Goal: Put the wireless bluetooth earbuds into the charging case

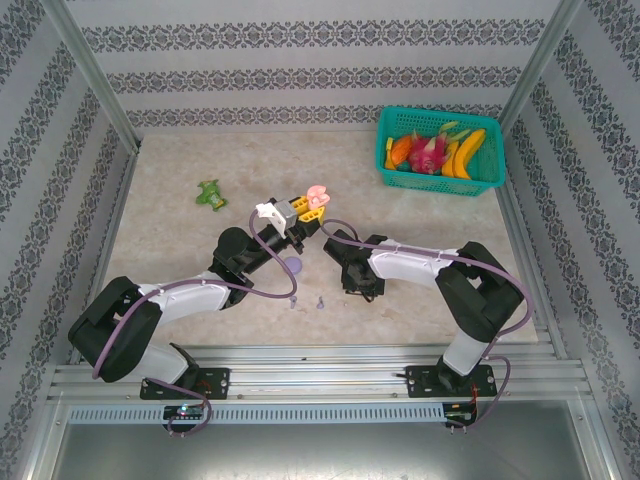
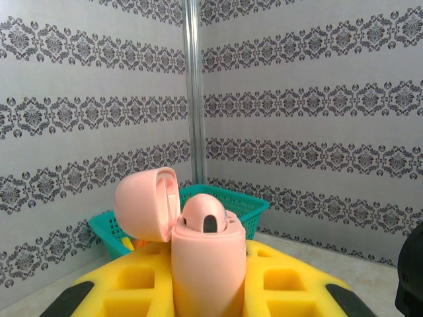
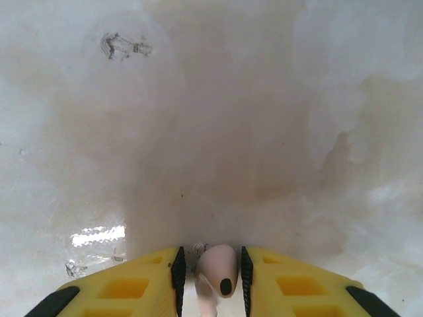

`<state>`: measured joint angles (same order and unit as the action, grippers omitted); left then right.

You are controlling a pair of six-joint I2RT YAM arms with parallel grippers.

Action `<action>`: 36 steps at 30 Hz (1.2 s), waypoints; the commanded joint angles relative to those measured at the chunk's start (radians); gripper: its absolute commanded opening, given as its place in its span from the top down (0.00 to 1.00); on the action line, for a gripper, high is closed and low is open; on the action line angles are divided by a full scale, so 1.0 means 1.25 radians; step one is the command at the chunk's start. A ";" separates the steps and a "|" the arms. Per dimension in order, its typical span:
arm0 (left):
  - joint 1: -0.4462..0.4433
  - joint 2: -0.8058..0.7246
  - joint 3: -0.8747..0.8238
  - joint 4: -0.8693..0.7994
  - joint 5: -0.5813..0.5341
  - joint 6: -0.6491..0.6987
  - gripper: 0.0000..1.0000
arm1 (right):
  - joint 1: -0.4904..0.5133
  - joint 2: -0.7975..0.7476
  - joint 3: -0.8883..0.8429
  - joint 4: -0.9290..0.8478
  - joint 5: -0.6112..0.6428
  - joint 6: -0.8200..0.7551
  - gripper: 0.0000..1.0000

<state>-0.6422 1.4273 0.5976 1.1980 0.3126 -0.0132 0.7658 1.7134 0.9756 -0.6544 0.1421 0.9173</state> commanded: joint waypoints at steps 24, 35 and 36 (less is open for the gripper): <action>-0.005 -0.033 0.000 0.005 0.018 -0.007 1.00 | -0.051 -0.217 -0.156 0.174 0.034 -0.027 0.86; -0.005 -0.071 0.012 -0.063 0.087 -0.001 1.00 | -0.118 -0.500 -0.139 0.192 0.019 -0.097 0.86; -0.005 -0.076 0.012 -0.071 0.096 0.001 1.00 | -0.128 -0.522 -0.125 0.192 0.013 -0.107 0.86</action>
<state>-0.6422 1.3655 0.5976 1.1362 0.3759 -0.0124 0.6296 1.1175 0.7799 -0.4324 0.1600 0.8383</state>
